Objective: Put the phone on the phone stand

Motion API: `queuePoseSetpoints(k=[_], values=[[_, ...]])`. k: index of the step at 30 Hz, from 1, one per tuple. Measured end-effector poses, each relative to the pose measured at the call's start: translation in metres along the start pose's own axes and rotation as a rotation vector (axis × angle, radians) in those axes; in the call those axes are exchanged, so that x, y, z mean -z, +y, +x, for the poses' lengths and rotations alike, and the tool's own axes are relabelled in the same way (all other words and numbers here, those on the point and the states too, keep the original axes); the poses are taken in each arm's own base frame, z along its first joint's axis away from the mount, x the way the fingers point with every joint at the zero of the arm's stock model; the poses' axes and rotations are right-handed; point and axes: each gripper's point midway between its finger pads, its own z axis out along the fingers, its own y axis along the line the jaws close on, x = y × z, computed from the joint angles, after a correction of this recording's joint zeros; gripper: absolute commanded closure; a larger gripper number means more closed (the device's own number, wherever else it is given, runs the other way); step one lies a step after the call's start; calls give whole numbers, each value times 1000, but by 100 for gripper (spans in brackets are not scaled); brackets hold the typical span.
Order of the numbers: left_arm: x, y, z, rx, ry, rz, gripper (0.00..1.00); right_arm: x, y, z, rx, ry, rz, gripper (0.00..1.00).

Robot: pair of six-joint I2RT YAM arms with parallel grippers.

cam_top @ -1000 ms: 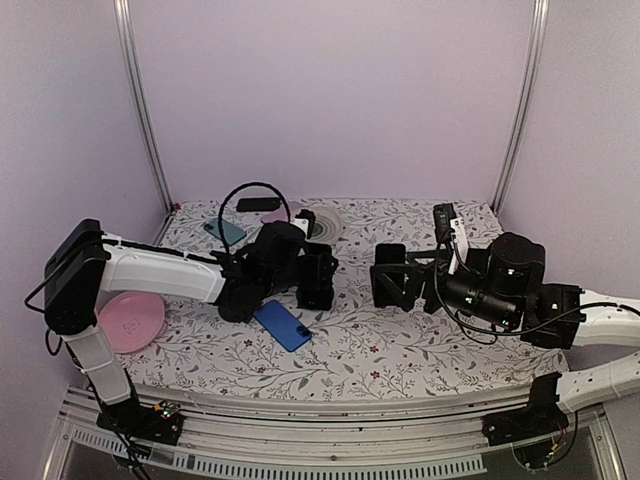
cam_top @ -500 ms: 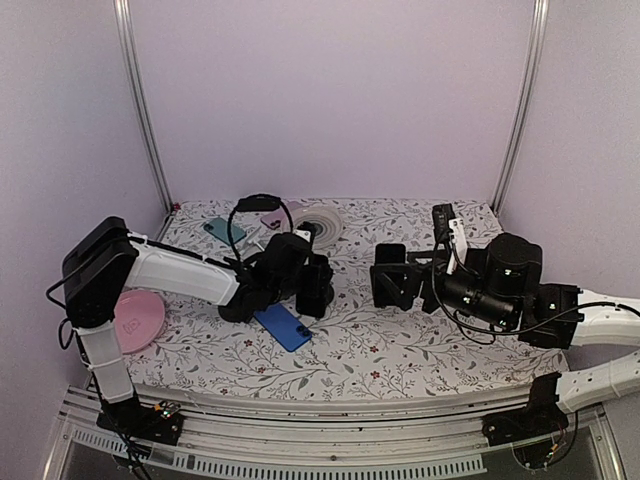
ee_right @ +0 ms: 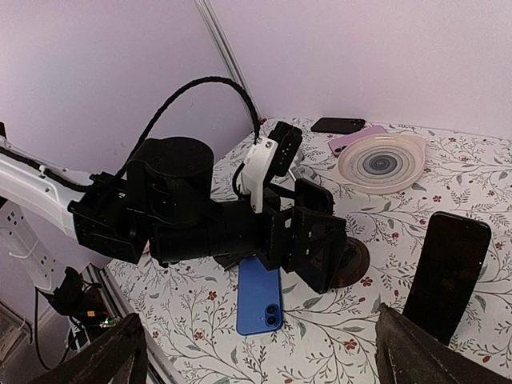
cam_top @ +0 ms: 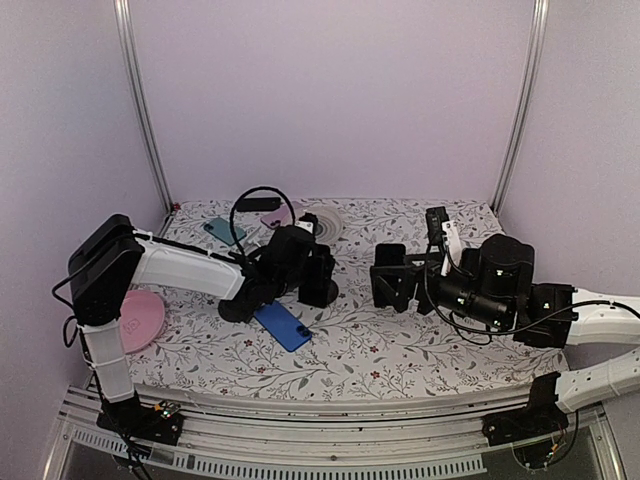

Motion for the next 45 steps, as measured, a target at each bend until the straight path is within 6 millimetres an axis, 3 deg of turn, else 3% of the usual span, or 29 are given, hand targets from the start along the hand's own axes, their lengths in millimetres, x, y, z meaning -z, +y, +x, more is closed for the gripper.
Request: queuePoseSetpoints(k=[14,24,26,31,37,40,45], values=[[-2,-2,-10,-72,-49,-3,88,-4,-2,2,2,9,9,1],[-12,-2,1,-83,-47,-3,82,-5,-2,4,3,14,11,1],[-12,-2,0,-83,-49,-3,77,-5,-2,4,3,14,11,1],[-12,-1,3,-84,-52,-5,44,-5,-2,4,3,13,11,1],[-11,-1,4,-88,-55,-7,15,-5,-2,4,3,15,11,1],[-9,-2,4,-92,-63,-9,5,-5,-1,1,2,9,8,1],[2,-3,-6,-86,-85,-1,3,-5,0,-1,0,6,7,1]])
